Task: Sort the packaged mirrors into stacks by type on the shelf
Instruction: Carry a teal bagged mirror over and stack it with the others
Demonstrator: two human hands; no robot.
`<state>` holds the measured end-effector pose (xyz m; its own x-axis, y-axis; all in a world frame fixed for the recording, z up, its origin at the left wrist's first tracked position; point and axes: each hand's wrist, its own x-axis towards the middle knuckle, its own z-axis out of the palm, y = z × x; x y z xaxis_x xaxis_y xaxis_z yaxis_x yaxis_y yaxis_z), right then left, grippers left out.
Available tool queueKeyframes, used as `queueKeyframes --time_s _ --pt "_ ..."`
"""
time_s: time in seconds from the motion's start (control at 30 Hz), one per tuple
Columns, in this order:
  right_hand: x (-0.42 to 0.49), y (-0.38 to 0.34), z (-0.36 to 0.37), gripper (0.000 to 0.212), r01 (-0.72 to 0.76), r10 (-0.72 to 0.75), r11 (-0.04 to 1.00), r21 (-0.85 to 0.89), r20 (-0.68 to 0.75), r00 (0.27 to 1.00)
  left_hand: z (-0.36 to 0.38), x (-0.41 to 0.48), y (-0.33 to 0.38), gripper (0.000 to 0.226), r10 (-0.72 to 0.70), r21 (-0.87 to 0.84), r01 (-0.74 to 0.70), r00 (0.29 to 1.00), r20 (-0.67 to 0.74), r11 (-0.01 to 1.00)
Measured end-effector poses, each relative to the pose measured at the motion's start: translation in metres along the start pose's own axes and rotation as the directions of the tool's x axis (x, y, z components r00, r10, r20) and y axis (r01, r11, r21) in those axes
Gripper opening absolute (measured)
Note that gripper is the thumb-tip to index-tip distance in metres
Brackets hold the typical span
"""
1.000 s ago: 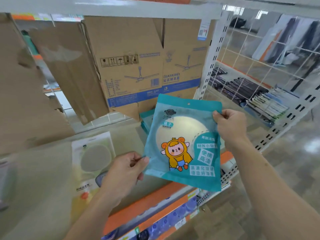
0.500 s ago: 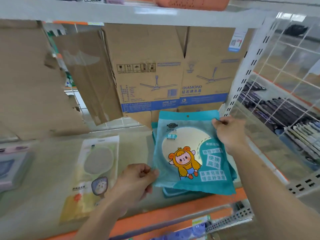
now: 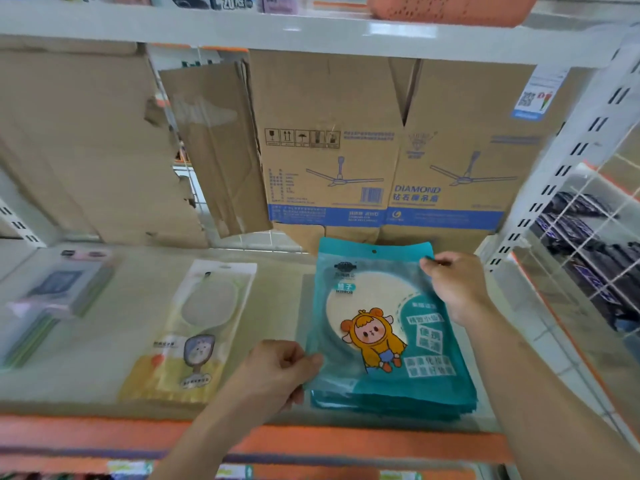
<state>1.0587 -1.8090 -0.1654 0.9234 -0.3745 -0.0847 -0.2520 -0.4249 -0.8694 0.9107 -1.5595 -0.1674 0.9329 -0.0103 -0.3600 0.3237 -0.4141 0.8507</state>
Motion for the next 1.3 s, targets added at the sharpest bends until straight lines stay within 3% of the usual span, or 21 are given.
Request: queueKeyframes --time_s 0.27,0.6,0.77,0.97,1.3 --pt "0.004 0.008 -0.001 0.036 -0.009 0.009 1.0 -0.005 0.015 1.0 0.014 -0.001 0.0 0.032 -0.009 -0.089 0.0 0.995 -0.103 0.996" --pt "-0.007 0.003 -0.011 0.04 0.078 -0.069 0.992 -0.101 0.087 0.994 0.018 -0.001 0.0 0.029 -0.013 -0.143 -0.011 0.986 -0.165 0.99" --pt "-0.015 -0.01 -0.017 0.044 0.202 -0.183 0.939 -0.279 0.092 0.979 0.011 -0.001 -0.001 0.025 0.008 -0.061 -0.021 0.98 -0.2 0.998" --pt "-0.034 -0.036 -0.013 0.047 0.327 -0.303 0.85 -0.412 0.125 0.945 -0.005 -0.003 -0.002 0.022 0.113 0.133 -0.066 0.917 -0.384 0.989" --pt "-0.072 -0.063 0.008 0.045 0.53 -0.393 0.743 -0.409 0.375 0.84 -0.024 -0.022 -0.003 0.015 0.228 0.377 -0.023 0.83 -0.51 0.926"
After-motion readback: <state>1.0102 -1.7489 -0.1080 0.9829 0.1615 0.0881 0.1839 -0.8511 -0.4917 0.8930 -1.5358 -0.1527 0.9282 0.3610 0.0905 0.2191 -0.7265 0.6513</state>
